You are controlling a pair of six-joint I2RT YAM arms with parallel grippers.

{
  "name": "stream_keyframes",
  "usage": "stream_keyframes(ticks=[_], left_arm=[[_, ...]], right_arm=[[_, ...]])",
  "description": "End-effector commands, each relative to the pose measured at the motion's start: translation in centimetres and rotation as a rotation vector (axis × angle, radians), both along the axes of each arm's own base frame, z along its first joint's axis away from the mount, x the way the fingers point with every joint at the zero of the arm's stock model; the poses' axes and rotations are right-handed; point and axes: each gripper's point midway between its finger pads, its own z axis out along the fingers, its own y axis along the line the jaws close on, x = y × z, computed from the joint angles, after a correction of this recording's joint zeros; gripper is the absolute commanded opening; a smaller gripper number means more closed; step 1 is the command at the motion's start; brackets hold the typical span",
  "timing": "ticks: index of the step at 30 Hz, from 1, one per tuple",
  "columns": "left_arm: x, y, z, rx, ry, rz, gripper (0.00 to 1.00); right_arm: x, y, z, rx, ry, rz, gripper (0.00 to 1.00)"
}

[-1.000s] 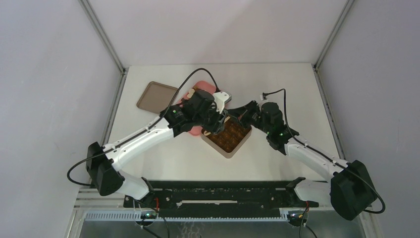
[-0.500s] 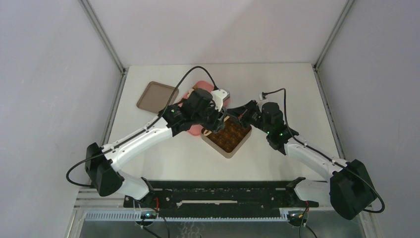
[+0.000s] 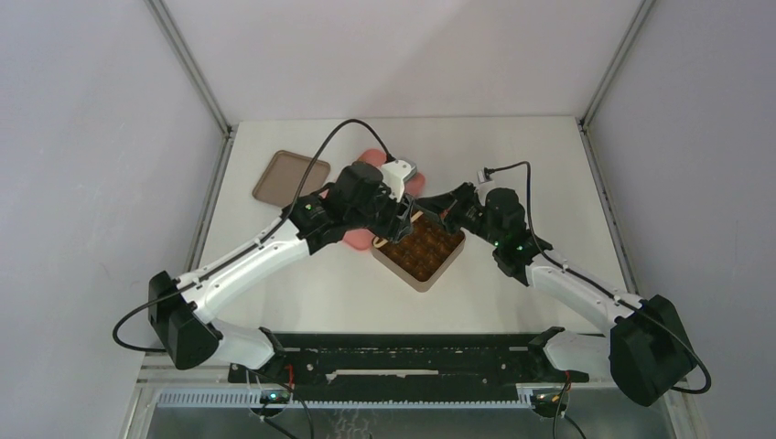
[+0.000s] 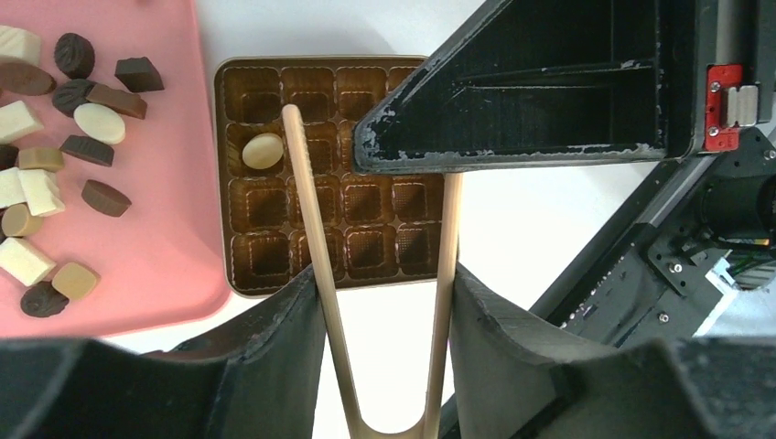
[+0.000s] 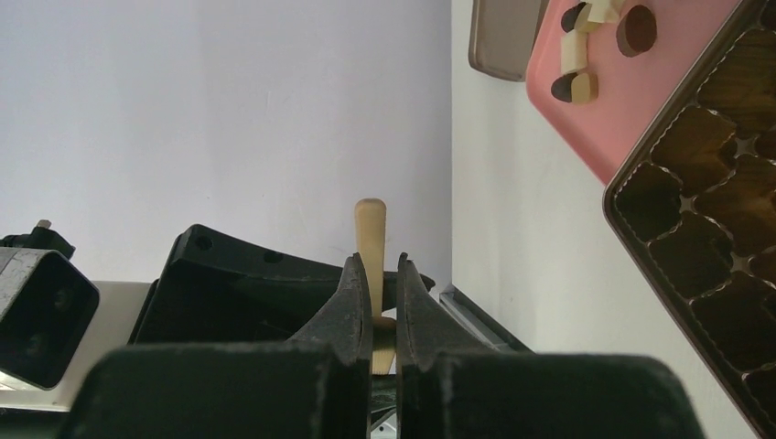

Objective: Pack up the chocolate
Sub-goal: Adjust the clamp.

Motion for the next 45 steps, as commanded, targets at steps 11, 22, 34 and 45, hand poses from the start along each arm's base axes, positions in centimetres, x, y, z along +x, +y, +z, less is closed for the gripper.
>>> stream_keyframes(ticks=[11,22,34,45], left_arm=[[2.0,1.6,2.9,0.003,-0.199,0.128,0.58],[2.1,1.5,3.1,0.005,-0.221,0.132,0.52],[1.5,1.7,3.0,-0.021,-0.187,0.141,0.41],[2.3,4.1,0.4,0.039,-0.086,0.219,0.38]], right_arm=[[-0.5,0.2,-0.6,-0.003,0.038,0.005,0.00],[-0.7,0.3,-0.6,-0.003,0.041,0.008,0.00],[-0.6,-0.2,-0.2,-0.031,-0.006,-0.009,0.25],[-0.6,-4.4,0.0,-0.164,-0.081,-0.090,0.53]])
